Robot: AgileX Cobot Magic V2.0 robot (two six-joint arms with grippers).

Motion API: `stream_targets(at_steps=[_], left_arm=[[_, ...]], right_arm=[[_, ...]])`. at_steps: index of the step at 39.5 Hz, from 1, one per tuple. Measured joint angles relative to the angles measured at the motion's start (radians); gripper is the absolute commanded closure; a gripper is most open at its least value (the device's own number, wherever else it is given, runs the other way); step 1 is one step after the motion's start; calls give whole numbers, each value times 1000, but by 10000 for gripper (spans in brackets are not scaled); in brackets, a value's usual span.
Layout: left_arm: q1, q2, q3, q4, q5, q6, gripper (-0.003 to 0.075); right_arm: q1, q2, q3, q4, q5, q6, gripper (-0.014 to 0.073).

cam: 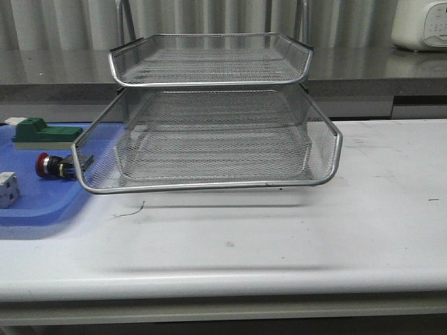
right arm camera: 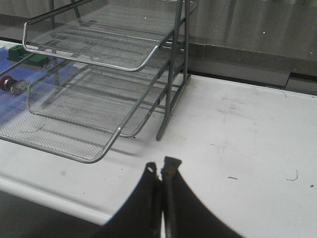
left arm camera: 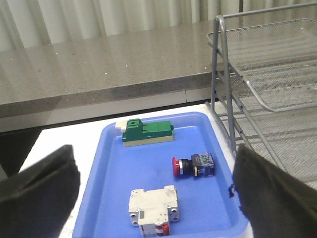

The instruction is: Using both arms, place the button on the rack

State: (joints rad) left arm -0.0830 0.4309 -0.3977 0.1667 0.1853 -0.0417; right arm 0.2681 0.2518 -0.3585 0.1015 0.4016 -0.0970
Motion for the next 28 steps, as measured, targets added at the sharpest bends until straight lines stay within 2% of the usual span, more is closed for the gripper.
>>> stream_targets(at_steps=[8,13,18,28], left_arm=[[0,14,-5,0,-7,0,121],[0,103,-64,0,46,0,121],[0,257,-189,0,128,4,121],[0,653,-524,0,370,161,121]], right_arm=[[0,0,0,0,-1,0,655],[0,0,0,0,-1,0,655],[0,0,0,0,-1,0,655],[0,-2,0,0,-2,2,655]])
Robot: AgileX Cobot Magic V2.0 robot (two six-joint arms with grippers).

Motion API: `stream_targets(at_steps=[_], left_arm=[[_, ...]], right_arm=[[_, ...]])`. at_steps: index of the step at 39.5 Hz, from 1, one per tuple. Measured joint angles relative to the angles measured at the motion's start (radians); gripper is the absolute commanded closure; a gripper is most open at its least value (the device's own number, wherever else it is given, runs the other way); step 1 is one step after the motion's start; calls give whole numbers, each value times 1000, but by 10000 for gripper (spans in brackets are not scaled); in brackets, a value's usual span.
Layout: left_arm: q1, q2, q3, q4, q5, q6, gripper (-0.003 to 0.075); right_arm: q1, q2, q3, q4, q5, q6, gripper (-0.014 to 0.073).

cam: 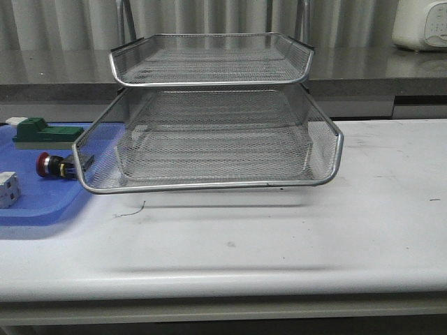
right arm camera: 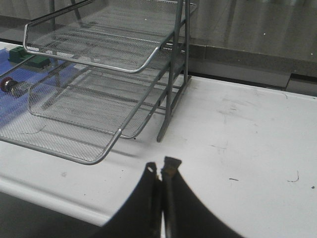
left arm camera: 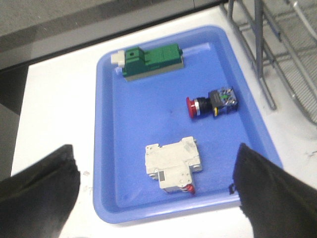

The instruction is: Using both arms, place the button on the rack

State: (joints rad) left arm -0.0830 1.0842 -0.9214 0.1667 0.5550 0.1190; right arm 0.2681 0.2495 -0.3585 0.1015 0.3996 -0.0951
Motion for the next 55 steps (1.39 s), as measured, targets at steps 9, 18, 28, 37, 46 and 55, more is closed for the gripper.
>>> stream_targets(at_steps=[9,18,28,37,46,55], left_arm=[[0,322,-242,-23,142,205,121],[0,560,-427,-214,274,523,121],[11,787,-636,-294,380,655,121],[41,973,-785,-354,446,733,121],[41,1086,-865,-372,486,749,121],[41,1129,-877,-374,458,763,121]], right_arm=[[0,0,0,0,0,0,655],[0,0,0,0,0,0,655],[0,0,0,0,-2,2,655],[0,0,0,0,-2,2,655],[0,0,0,0,-2,2,655],[0,0,0,0,-2,2,655]])
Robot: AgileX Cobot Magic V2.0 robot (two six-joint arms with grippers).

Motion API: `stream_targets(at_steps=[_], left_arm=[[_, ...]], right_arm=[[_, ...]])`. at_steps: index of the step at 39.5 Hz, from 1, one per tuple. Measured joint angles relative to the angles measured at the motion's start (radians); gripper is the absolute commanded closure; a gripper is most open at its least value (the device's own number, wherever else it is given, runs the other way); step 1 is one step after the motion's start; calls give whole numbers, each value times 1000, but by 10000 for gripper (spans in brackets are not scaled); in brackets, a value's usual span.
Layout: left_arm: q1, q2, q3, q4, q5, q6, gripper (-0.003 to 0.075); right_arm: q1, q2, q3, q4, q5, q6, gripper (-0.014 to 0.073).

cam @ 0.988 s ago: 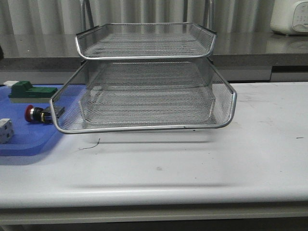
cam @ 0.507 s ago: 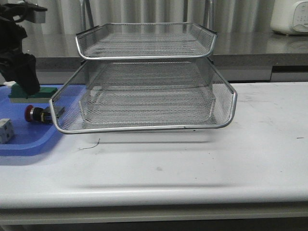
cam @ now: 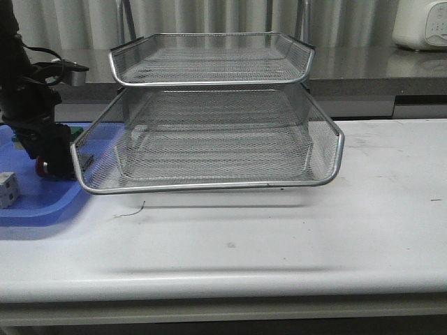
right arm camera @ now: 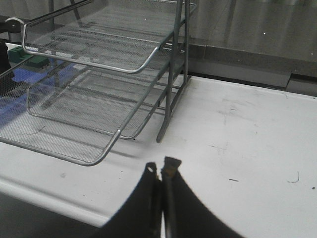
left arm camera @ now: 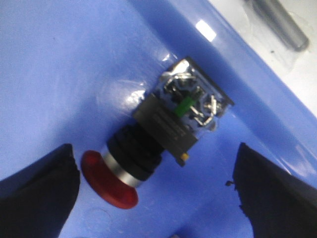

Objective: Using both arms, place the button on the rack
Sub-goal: 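Lower the left gripper onto the red-capped button in the blue tray and grasp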

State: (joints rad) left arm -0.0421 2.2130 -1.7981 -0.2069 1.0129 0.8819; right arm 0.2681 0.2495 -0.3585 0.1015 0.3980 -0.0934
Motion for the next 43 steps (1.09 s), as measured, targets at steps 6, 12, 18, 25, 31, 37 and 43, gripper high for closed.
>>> stream_targets(at_steps=[6,12,18,25,31,37,43], left_arm=[[0,2,-7,-8,-27,28,121],[0,25,-14,-13,-27,35,121],[0,61,-14,-16,-29,37,121],[0,66,-18,-21,-30,37,121],[0,66,-18,-22,-30,37,194],[0,67,-18,-24,-24,37,412],[0,68,-18,-22,-39,38,584]], right_arm=[[0,0,0,0,0,0,655],[0,0,0,0,0,0,655],[0,0,0,0,0,0,655],[0,0,0,0,0,0,655],[0,0,0,0,0,0,655],[0,0,0,0,0,0,655],[0,0,0,0,0,0,655]])
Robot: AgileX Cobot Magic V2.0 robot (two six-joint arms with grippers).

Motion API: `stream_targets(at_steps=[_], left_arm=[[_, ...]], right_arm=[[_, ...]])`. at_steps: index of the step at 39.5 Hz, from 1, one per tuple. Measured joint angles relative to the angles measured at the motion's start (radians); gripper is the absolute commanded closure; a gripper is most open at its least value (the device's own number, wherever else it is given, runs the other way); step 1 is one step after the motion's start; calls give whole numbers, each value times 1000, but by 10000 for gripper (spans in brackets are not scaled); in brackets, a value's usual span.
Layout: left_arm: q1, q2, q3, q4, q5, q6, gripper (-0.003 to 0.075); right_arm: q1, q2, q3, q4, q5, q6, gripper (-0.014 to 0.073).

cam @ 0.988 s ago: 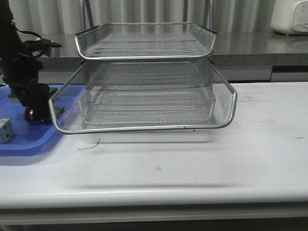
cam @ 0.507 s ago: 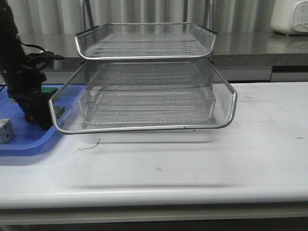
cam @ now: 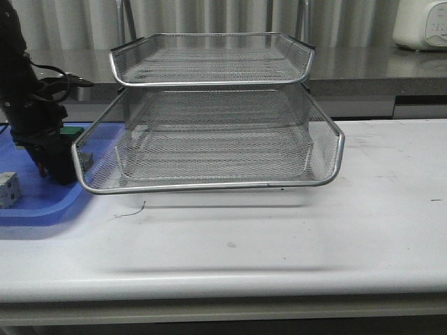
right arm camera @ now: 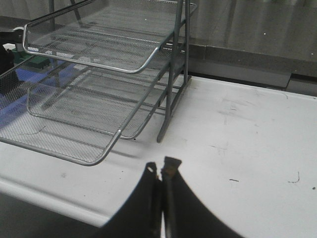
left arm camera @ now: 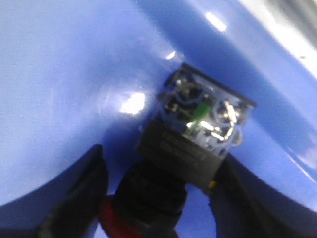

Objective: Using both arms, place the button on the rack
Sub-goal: 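Lower the left gripper onto the red-capped button in the blue tray and grasp, then lift the red-capped button with the left gripper toward the mesh rack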

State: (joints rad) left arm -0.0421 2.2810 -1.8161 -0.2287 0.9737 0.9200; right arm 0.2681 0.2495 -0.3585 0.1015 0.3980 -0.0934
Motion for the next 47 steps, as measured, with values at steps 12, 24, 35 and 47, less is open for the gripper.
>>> stream_targets(at_steps=[12,24,35,47], left_arm=[[26,-10,0,-11,-21,-2,622],[98,-119,0,-23,-23,-35,623],[120,-254,0,-47,101,-79,622],[120,-402,0,-85,248,-110,623]], right_arm=[[0,0,0,0,0,0,655],[0,0,0,-2,0,0,655],[0,0,0,-2,0,0,655],[0,0,0,-2,0,0,655]])
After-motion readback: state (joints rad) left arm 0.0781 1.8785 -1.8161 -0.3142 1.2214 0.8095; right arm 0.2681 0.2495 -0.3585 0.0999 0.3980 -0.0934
